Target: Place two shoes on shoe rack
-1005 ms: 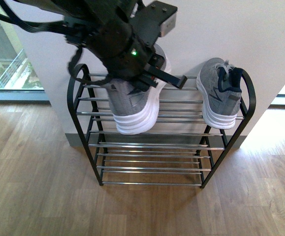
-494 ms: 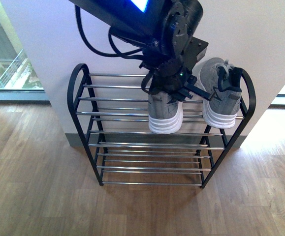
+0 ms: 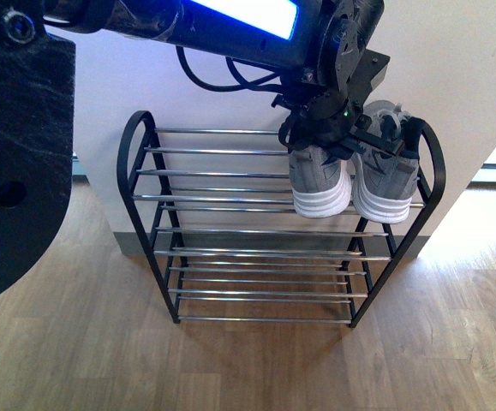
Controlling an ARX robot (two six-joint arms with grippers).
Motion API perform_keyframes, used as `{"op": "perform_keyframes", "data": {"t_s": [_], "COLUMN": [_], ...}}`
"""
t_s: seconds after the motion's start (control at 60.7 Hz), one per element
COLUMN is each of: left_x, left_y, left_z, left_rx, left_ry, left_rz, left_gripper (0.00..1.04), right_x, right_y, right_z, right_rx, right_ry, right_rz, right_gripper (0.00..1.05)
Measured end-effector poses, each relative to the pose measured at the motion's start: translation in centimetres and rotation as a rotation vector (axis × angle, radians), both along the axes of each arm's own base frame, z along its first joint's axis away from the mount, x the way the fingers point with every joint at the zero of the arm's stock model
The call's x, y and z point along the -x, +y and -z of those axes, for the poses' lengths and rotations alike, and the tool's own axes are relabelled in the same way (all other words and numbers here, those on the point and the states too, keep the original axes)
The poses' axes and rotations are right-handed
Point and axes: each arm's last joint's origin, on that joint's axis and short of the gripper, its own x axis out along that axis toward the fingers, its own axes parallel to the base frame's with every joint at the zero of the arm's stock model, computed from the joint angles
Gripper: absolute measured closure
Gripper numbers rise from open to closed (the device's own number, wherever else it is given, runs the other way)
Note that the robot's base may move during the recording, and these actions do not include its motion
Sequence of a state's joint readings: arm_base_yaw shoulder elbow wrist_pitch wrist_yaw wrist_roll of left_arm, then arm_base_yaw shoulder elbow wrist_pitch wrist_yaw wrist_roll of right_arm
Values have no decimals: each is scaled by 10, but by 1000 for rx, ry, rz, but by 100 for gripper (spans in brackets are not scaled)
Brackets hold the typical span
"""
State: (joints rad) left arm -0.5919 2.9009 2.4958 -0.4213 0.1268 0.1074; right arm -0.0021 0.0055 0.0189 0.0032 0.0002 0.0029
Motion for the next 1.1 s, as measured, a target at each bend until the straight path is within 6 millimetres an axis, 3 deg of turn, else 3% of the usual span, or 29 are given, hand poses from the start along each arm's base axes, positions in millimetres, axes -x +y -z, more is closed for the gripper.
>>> {"op": "perform_keyframes", "data": {"t_s": [0.033, 0.165, 0.296, 0.461, 0.692, 0.84, 1.104], "left_x": [1, 12, 24, 42, 85, 122, 197], "left_y": [1, 6, 17, 39, 97, 145, 214], "left_z": [2, -2, -44, -87, -133, -167, -204], "left_rx": [2, -10, -27, -11, -12, 12, 20], "left_ry": [0, -22, -120, -210, -331, -407, -484], "left_rz": [-2, -20, -109, -216, -391, -495, -661], "left_gripper": [102, 70, 39, 9, 9, 9, 9], "right_x": [0, 0, 0, 0, 0, 0, 0], "right_y": [0, 0, 0, 0, 0, 0, 0], "right_z": [0, 0, 0, 0, 0, 0, 0], "right_rx": [0, 0, 0, 0, 0, 0, 0], "right_ry": [0, 0, 0, 0, 0, 0, 0], "right_rz": [0, 0, 0, 0, 0, 0, 0], "right_gripper": [9, 9, 9, 9, 9, 9, 9]}}
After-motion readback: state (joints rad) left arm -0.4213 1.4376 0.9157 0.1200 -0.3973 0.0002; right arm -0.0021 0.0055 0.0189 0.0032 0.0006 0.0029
